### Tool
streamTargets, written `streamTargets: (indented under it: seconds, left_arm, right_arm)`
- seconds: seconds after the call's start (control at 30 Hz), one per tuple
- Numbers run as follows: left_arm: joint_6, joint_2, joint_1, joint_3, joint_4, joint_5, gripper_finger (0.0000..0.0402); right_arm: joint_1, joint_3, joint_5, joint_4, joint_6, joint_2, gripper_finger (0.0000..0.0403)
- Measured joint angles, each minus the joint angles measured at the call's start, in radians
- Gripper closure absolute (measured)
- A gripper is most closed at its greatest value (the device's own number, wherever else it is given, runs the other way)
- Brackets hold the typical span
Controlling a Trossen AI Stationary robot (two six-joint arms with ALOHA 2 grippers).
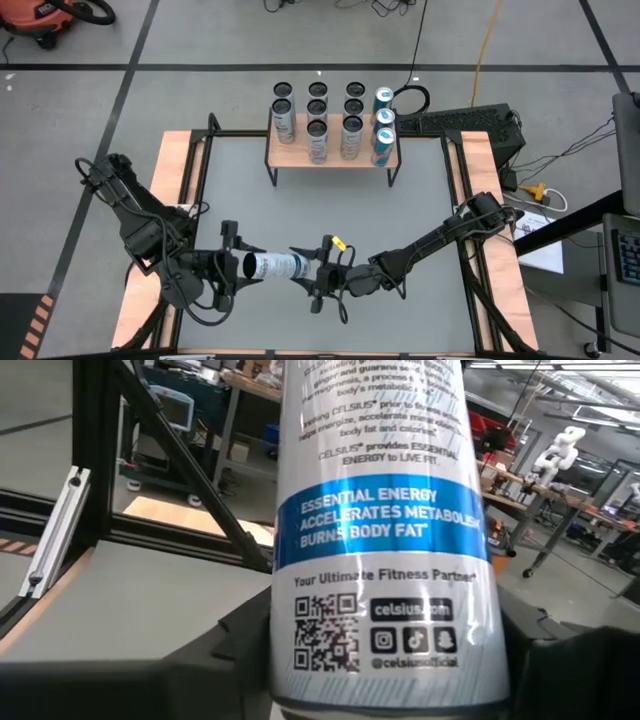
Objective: Place canned beverage on shelf
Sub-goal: Put the white blue soda can on the shelf aligned with the other white blue soda cans
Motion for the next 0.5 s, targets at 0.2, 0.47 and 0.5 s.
streamTargets:
  seconds: [0.2, 0.47, 0.5]
  left_arm:
    - [0.039, 0.000, 0.000, 0.000, 0.013, 0.004, 0.0077]
    - [0.200, 0.000, -0.001, 0.000, 0.103, 0.004, 0.0005]
    - [0.221, -0.002, -0.001, 0.000, 0.120, 0.003, 0.0005]
  right_arm:
    - [0.012, -0.001, -0.004, -0.015, 0.024, -0.005, 0.0200]
    - [0.034, -0.002, -0.025, -0.133, 0.111, -0.079, 0.0207]
    - [0.034, -0.002, -0.037, -0.154, 0.129, -0.091, 0.0207]
